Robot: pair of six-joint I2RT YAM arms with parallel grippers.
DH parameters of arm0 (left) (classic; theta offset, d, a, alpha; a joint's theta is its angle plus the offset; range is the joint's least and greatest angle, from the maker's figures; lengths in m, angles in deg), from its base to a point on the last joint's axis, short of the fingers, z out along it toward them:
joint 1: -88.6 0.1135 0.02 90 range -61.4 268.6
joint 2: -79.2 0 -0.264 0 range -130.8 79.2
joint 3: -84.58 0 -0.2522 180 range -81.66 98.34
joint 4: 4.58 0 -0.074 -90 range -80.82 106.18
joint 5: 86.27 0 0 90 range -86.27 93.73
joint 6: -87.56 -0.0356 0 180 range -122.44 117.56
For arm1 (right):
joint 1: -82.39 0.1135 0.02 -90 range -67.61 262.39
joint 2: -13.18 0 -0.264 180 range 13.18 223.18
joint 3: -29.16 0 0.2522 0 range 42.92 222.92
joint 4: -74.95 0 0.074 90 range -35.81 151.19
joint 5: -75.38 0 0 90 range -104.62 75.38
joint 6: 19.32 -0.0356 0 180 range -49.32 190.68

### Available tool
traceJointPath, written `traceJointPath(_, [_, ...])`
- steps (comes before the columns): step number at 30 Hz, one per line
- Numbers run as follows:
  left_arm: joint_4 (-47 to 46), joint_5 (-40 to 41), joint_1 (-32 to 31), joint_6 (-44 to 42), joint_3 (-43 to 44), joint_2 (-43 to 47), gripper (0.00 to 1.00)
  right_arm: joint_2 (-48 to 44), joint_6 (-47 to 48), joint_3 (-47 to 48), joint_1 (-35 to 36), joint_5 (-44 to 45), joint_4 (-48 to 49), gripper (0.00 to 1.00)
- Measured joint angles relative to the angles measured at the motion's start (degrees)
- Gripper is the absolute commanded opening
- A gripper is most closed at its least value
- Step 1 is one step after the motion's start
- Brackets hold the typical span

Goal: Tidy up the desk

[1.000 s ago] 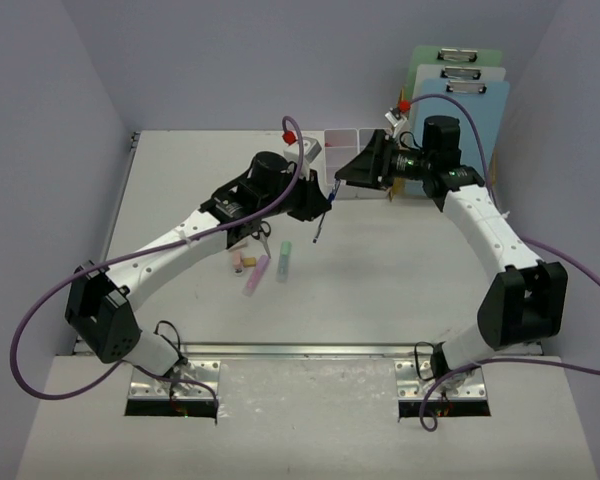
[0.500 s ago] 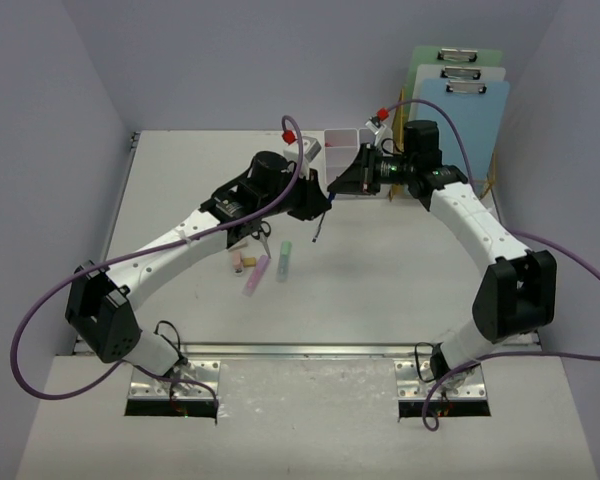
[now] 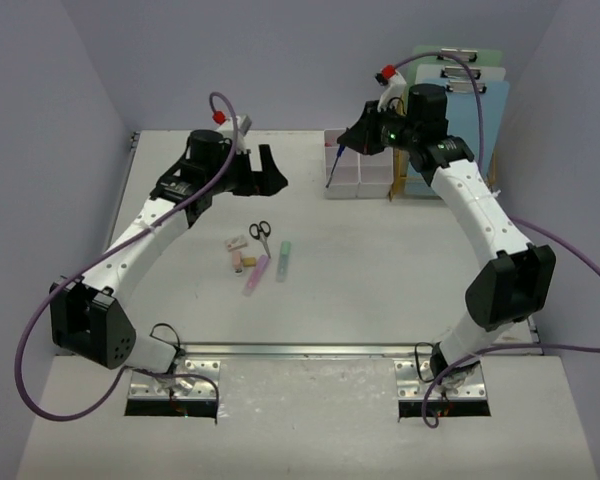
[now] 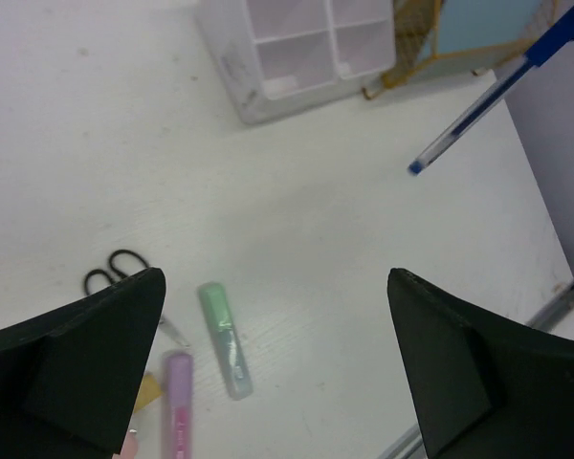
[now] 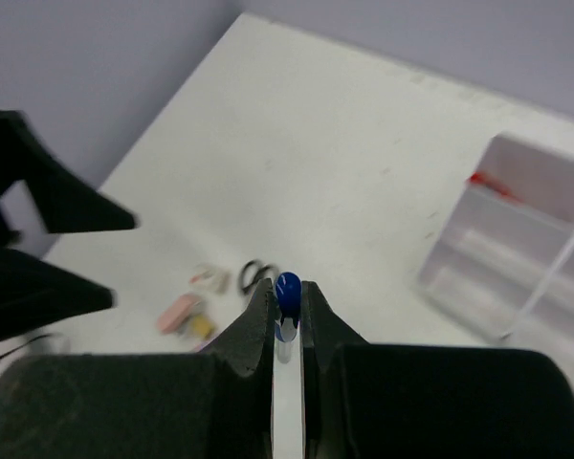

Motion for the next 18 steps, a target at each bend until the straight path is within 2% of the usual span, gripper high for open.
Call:
traceJointPath(3, [-0.1,0.9,5.2,-1.0,-3.0,3.2,1.00,2.0,7.7,1.7,0.5,8.8,5.2,0.00])
traceJointPath(8, [0.5,4.2,5.5,-5.6,-4.0,6.6,1.00,9.1,16.2,4.4,1.2,19.5,13.9,0.00])
traceJointPath(18, [0.5,9.2,5.4,-12.0,-9.8,10.2,1.00,22.4,20.7,8.3,1.5,29.9,24.0,0.00])
